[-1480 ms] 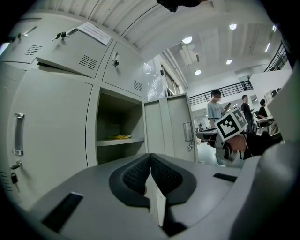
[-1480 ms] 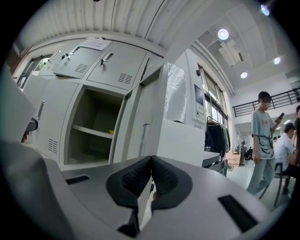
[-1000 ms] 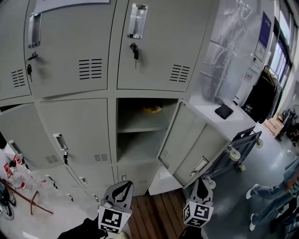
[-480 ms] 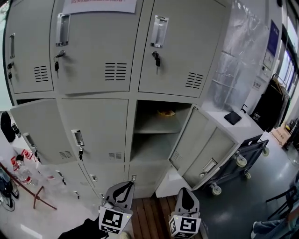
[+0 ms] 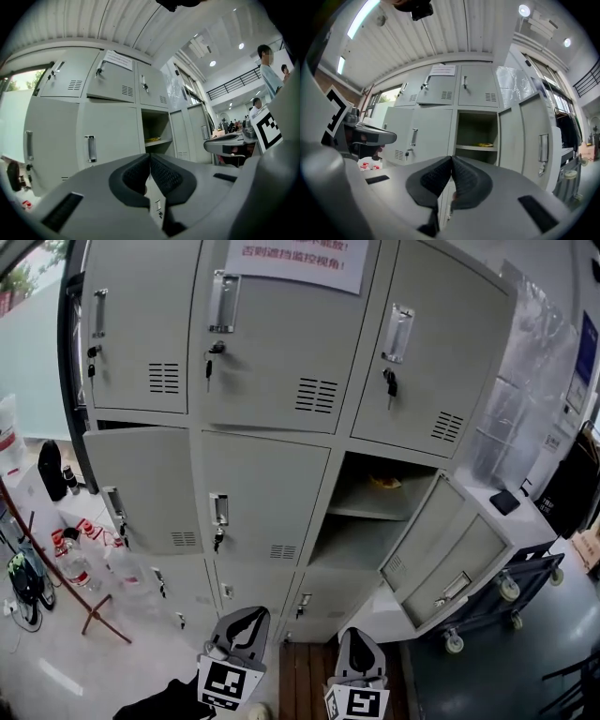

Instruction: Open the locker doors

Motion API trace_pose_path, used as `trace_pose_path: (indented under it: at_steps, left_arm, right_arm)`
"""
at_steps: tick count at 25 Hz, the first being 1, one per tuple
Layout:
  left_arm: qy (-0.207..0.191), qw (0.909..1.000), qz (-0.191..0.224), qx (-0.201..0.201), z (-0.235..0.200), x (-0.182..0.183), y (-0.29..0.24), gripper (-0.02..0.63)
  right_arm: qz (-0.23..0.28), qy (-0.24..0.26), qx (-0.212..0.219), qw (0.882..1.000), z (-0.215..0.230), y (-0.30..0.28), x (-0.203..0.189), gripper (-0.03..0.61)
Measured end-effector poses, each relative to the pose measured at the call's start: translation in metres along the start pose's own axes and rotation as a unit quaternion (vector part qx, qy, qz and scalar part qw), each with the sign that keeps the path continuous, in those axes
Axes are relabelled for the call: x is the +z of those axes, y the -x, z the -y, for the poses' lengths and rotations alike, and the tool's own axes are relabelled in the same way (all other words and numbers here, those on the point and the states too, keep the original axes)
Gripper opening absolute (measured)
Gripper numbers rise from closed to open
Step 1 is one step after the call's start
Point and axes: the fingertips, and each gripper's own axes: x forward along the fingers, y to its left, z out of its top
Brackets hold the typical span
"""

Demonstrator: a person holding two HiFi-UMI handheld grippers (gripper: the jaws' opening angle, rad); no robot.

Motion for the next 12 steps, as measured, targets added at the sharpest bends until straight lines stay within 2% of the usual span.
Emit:
trace_pose_path:
  at_steps: [12]
  left_arm:
    - [-0.003,0.9968,-0.014,0.079,-0.063,-0.007,0.075,0.025]
  right_arm:
    - [0.004,0.0,0.102,0.995,-0.116,-0.008,0.004,0.015]
